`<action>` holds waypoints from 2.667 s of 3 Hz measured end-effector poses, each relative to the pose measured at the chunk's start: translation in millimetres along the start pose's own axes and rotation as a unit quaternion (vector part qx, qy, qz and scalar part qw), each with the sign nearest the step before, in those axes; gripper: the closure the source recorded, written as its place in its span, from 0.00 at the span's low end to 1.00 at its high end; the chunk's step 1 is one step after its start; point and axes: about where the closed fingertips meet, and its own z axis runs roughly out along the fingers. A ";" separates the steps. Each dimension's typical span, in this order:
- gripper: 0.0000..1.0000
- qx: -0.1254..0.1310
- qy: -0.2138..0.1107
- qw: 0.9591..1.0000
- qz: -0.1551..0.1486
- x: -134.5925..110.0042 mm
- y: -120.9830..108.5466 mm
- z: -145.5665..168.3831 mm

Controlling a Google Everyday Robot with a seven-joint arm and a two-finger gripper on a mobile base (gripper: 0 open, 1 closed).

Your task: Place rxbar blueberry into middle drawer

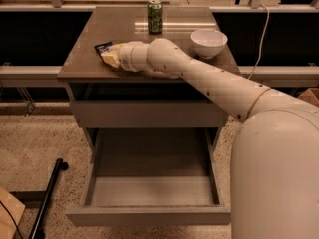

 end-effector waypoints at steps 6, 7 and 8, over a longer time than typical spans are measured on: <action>1.00 0.023 0.052 0.994 -0.093 -72.6 102.3 -173.4; 1.00 -0.014 0.084 0.994 -0.065 -35.9 134.5 -215.8; 1.00 -0.024 0.101 0.994 -0.014 13.6 153.9 -250.4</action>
Offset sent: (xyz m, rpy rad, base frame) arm -0.0437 -0.0203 0.0711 -0.1449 -0.1213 -0.0464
